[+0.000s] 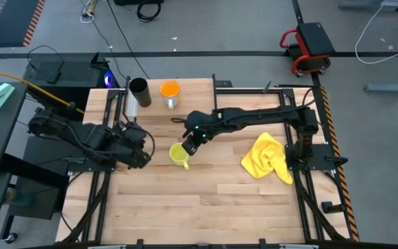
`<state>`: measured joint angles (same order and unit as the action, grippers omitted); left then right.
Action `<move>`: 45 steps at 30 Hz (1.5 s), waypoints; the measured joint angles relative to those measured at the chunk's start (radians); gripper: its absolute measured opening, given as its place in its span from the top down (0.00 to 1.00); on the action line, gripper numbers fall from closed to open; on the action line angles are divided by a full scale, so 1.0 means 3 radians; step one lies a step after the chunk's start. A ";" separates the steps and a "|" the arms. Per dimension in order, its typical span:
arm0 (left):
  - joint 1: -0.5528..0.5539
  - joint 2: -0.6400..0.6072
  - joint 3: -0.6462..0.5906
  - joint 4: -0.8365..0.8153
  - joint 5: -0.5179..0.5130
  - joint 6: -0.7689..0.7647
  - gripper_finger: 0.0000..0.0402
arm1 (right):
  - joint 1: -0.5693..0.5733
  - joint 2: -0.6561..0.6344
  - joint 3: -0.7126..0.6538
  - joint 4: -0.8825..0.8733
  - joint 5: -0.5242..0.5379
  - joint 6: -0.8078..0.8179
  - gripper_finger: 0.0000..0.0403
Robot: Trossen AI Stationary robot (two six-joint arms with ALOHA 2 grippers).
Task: Stack small to large cups/mugs on shelf
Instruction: Put the yellow mug on the shelf
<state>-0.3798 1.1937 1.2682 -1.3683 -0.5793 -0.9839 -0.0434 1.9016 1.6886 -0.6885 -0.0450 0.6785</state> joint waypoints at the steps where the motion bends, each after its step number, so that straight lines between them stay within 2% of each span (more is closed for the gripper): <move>1: -0.0017 0.0042 0.0000 0.0003 0.0001 -0.0004 0.94 | 0.0000 0.0036 -0.0001 -0.0005 0.0001 0.0000 0.78; 18: -0.0053 0.0895 0.0000 0.0089 0.0248 -0.0533 0.90 | 0.0068 0.0323 -0.0002 -0.0026 0.0247 -0.0182 0.78; 28: -0.0083 0.1240 0.0000 0.0649 0.0476 -0.0727 0.90 | 0.0044 0.0318 -0.0001 -0.0081 0.0250 -0.0378 0.78; 34: -0.0058 0.1331 -0.0001 0.0803 0.0544 -0.0952 0.89 | 0.0075 0.0262 -0.0003 -0.0331 0.0253 -0.0500 0.78; 38: 0.0055 0.1321 -0.0001 0.1120 0.0531 -0.0928 0.88 | 0.0100 0.0149 -0.0003 -0.0600 0.0281 -0.0602 0.78; 45: 0.0261 0.1281 0.0001 0.1164 0.0552 -0.0727 0.87 | 0.0094 -0.0129 -0.0003 -0.0884 0.0597 -0.0639 0.78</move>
<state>-0.3016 1.5781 1.2685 -1.0191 -0.4138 -1.2020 -0.0151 1.8630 1.6878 -0.9537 0.1342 0.4869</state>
